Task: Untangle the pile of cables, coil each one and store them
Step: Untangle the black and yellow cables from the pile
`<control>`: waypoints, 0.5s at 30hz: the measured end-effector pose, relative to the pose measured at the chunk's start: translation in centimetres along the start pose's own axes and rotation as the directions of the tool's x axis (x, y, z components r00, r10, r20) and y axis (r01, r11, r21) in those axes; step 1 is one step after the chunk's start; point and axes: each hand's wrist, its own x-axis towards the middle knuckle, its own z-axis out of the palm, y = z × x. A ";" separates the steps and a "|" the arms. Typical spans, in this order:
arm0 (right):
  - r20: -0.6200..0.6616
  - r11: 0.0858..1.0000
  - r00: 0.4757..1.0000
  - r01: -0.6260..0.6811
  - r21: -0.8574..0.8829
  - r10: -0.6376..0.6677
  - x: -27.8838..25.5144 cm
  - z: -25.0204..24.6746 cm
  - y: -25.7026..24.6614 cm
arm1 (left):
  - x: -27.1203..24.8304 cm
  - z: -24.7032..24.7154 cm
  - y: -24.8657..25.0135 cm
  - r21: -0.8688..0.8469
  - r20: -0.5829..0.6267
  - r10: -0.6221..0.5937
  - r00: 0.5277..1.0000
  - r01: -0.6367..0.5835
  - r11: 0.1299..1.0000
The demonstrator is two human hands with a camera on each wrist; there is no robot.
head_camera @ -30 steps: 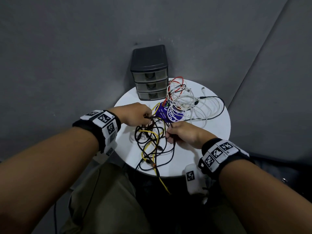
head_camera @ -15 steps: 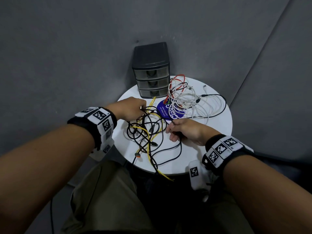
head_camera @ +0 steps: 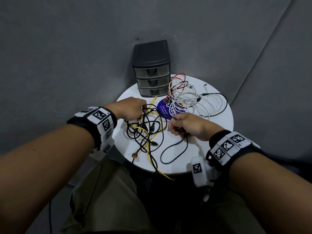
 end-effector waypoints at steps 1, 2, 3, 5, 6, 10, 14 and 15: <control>-0.008 0.996 0.999 0.031 -0.083 -0.032 -0.1 -0.5 -0.7 | 0.0 0.0 0.2 -0.008 -0.007 -0.004 1.000 0.003 1.000; -0.013 0.982 0.998 0.058 -0.181 -0.062 -0.2 -1.0 -1.5 | 0.1 0.0 0.3 -0.007 -0.015 -0.003 1.000 0.003 1.000; -0.019 0.956 0.996 0.079 -0.284 -0.089 -0.4 -1.5 -2.4 | 0.2 -0.1 0.4 0.003 -0.018 -0.004 1.000 0.004 1.000; -0.054 0.891 0.990 0.095 -0.444 -0.133 -1.0 -2.5 -4.5 | 0.2 -0.2 0.4 0.017 -0.024 -0.011 1.000 0.011 1.000; -0.075 0.867 0.985 0.100 -0.487 -0.155 -1.5 -2.9 -5.5 | 0.3 -0.3 0.5 0.020 -0.025 -0.017 1.000 0.018 1.000; -0.163 0.831 0.920 0.231 -0.507 -0.355 -2.9 -4.3 -8.6 | 0.3 -0.4 0.6 0.027 -0.027 -0.042 0.999 0.042 0.999; -0.332 0.784 0.769 0.329 -0.526 -0.546 -2.7 -5.8 -9.6 | 0.2 -0.4 0.6 0.006 -0.016 -0.043 0.999 0.043 0.999; -0.386 0.772 0.730 0.300 -0.561 -0.564 -2.8 -6.1 -9.8 | 0.1 -0.5 0.6 0.001 -0.011 -0.044 0.999 0.044 0.999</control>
